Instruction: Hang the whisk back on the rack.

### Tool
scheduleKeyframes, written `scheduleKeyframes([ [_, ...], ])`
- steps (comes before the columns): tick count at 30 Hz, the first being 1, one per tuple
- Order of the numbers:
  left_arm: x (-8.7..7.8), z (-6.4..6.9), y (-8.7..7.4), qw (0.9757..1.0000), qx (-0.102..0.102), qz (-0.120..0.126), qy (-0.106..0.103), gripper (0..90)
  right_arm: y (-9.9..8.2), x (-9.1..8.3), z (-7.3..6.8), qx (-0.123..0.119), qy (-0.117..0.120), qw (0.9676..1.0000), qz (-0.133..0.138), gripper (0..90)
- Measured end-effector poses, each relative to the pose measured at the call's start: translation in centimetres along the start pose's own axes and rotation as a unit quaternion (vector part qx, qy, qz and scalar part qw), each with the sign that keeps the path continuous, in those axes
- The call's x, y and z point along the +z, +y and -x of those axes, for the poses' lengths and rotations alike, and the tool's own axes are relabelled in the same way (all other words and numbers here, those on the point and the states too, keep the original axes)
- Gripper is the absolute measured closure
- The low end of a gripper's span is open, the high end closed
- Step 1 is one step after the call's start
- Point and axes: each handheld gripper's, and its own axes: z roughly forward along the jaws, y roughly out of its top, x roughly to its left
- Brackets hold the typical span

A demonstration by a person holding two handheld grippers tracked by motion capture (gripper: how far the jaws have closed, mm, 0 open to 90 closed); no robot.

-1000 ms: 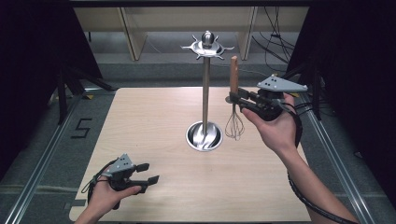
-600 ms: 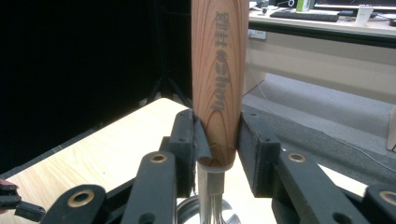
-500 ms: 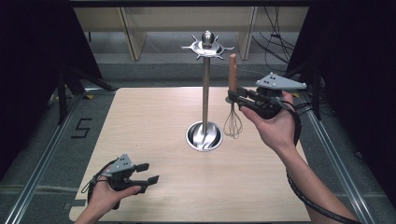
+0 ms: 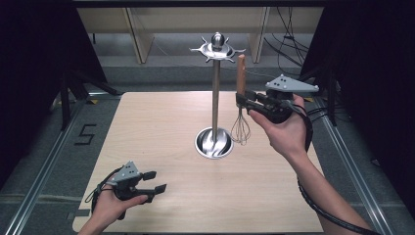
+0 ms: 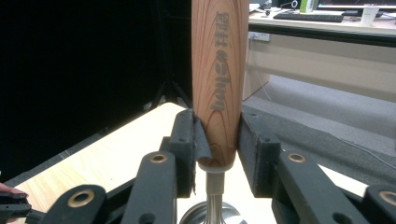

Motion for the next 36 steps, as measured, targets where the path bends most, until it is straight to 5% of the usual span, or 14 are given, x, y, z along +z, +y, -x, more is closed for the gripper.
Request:
scheduleKeyframes([
  [36, -0.1, -0.12, 0.04, 1.0, 0.004, -0.001, -0.003, 33.5, 0.65, 0.95, -0.58, 0.015, 0.002, 0.9999, -0.004, 69.3],
])
